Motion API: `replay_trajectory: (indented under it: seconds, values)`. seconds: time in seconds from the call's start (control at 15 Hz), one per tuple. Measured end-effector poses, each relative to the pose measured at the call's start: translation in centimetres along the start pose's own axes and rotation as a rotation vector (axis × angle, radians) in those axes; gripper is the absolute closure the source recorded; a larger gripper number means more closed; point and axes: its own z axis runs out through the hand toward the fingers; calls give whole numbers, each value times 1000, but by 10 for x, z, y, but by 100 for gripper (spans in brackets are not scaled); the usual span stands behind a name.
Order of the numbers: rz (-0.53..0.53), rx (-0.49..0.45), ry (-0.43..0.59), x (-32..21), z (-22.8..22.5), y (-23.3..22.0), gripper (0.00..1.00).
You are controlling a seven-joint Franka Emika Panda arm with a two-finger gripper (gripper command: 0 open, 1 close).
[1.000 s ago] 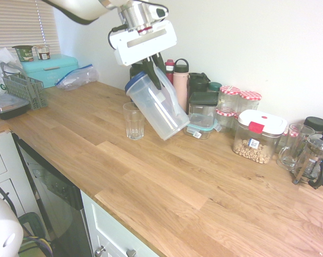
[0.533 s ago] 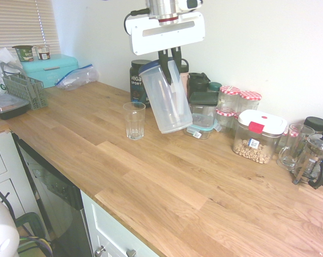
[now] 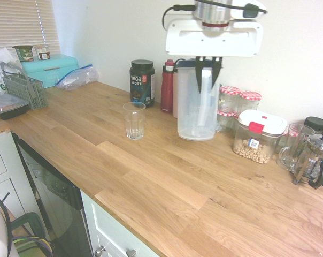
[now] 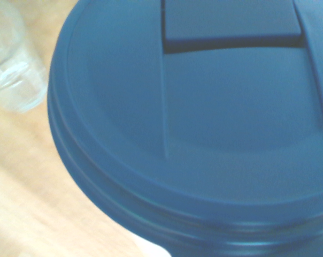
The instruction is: Pour me some water
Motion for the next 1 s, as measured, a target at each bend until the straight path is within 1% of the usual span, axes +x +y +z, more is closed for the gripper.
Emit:
replay_trajectory:
  seconds: [0.13,0.27,0.6,0.73,0.87,1.0]
  values:
    - [106,18,48,-4,11,34,100]
    - [202,23,105,-16,31,56,100]
    - [392,13,295,-62,66,77,100]
    - [428,9,286,-74,77,80,100]
    - [434,14,249,-80,84,78,100]
    - [436,17,234,-82,89,75,100]
